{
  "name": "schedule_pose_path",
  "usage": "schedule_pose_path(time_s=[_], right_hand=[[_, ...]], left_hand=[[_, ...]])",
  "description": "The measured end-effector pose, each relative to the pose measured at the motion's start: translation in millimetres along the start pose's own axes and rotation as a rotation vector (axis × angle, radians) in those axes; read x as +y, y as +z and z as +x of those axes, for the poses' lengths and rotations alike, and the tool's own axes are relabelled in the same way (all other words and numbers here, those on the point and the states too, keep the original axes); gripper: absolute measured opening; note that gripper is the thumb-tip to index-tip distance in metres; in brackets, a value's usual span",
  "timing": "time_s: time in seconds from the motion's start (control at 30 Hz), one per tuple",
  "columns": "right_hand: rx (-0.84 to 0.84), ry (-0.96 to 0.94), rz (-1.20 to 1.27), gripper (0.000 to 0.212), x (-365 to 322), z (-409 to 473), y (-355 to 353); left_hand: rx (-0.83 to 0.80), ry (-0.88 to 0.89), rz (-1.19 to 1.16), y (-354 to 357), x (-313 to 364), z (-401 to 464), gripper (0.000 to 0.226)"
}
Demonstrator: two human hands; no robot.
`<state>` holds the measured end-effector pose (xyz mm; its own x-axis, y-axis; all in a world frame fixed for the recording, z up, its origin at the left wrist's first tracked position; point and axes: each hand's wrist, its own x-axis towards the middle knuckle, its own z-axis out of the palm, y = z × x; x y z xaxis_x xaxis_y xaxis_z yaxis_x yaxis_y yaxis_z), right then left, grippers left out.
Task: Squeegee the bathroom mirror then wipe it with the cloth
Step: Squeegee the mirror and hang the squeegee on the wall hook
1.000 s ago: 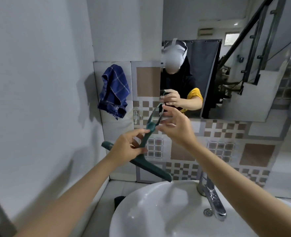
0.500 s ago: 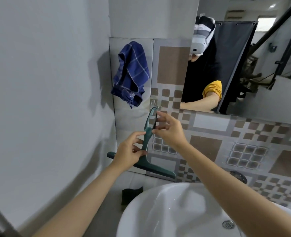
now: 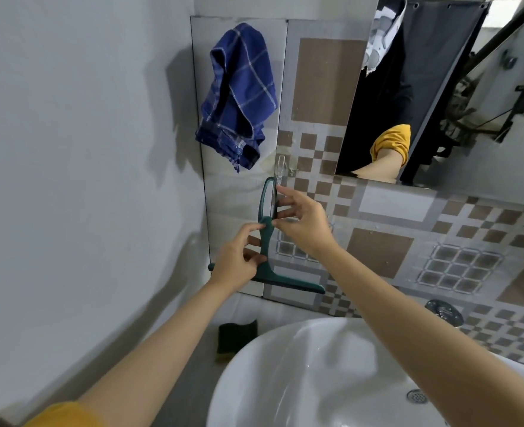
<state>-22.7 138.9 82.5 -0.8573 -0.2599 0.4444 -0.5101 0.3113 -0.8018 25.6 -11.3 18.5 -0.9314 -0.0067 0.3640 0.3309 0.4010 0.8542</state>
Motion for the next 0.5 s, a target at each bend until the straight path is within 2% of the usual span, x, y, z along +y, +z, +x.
schedule_pose_path(time_s=[0.3,0.5], right_hand=[[0.047,-0.039,0.025,0.064,2.9,1.2,-4.5],[0.041,-0.002,0.027,0.062,15.6,-2.0,-2.6]], left_hand=[[-0.020,0.063,0.017,-4.3,4.8,6.0,0.055],[-0.070,0.063,0.055,-2.0,-1.8,6.6,0.057]])
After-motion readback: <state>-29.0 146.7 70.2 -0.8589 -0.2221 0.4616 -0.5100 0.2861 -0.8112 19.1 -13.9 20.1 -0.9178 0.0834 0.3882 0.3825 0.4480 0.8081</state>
